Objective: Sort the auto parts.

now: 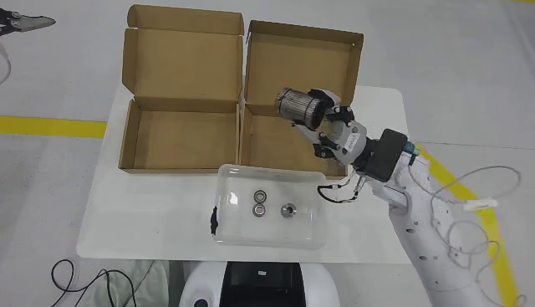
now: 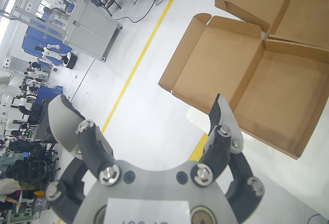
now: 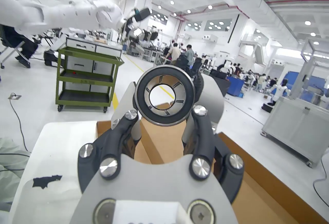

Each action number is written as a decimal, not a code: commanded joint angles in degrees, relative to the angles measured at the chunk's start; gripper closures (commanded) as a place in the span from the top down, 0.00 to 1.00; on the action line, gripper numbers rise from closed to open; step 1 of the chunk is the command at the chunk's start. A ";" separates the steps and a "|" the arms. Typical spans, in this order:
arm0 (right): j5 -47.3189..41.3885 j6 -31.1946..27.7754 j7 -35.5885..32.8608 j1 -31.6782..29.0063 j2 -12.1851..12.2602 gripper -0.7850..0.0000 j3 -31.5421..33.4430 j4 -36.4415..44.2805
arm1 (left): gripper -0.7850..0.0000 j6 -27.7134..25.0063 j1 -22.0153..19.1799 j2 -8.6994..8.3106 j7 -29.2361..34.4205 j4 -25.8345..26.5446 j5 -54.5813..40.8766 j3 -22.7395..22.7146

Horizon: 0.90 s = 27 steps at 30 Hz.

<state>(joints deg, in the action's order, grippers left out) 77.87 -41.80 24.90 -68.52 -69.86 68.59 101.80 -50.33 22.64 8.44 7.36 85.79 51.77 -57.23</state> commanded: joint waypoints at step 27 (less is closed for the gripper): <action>-11.97 7.71 -40.06 11.15 -3.37 0.00 -15.13 -17.62 | 1.00 0.00 0.00 0.00 0.00 0.00 0.00 0.00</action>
<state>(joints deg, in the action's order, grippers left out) 66.03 -34.46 -14.57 -57.70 -73.13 53.75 84.77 -50.33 22.64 8.44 7.36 85.79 51.77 -57.23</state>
